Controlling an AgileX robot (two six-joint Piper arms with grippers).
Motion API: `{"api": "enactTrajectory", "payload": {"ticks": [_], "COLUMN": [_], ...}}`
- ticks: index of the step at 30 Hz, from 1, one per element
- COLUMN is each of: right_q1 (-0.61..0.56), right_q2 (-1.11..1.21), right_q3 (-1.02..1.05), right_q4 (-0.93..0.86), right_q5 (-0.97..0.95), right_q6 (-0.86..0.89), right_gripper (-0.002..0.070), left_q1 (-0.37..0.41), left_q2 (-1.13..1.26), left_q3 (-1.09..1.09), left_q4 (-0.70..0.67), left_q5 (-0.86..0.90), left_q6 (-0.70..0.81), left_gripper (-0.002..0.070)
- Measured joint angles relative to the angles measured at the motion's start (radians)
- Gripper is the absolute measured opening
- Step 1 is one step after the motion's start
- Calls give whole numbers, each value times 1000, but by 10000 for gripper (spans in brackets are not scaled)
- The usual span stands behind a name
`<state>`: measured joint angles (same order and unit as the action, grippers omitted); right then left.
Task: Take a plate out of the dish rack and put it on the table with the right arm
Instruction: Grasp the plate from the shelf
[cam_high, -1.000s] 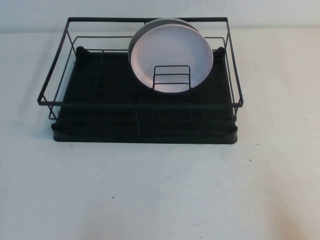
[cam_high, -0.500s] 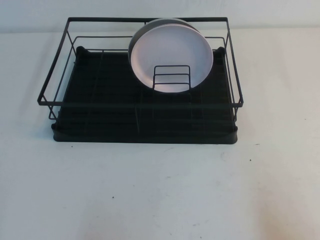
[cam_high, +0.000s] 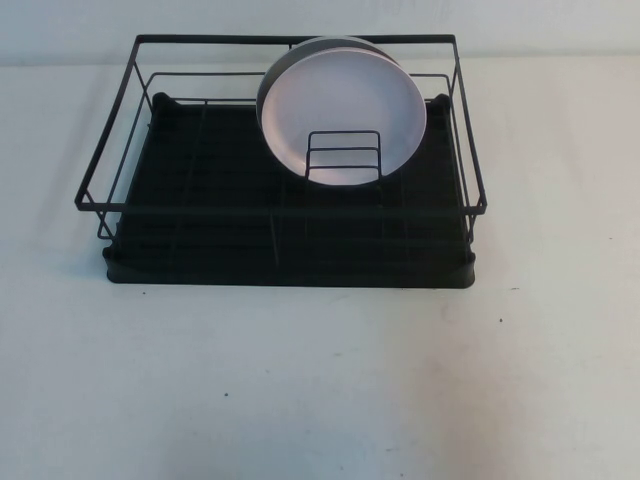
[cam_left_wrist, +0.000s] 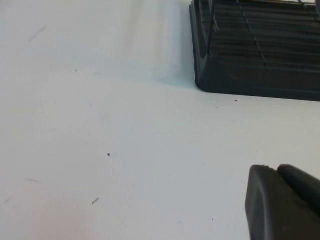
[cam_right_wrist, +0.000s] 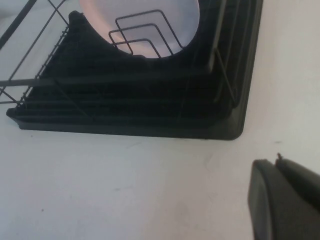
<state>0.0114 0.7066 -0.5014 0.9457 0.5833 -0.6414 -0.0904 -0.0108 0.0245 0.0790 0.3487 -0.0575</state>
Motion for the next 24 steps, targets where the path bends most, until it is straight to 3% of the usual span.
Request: {"api": "enactTrajectory", "payload": {"ticks": [6,14,24], "right_q1": [0,8,138], "right_q2": [316,672,1018], "right_q3": [-285,-637,-981], "right_q4": [0,-2,-11], "right_q5": [15,62,78], "right_q6": [-159,-211,-267], "right_gripper": [-18,-18,-10], "left_q1": [0,0,0], "left_q2": [0,0,0], "left_q3": [0,0,0], "left_q4": [0,0,0], "left_q5": [0,0,0], "left_q6": [0,0,0], "left_gripper": [-4,-4,-4]}}
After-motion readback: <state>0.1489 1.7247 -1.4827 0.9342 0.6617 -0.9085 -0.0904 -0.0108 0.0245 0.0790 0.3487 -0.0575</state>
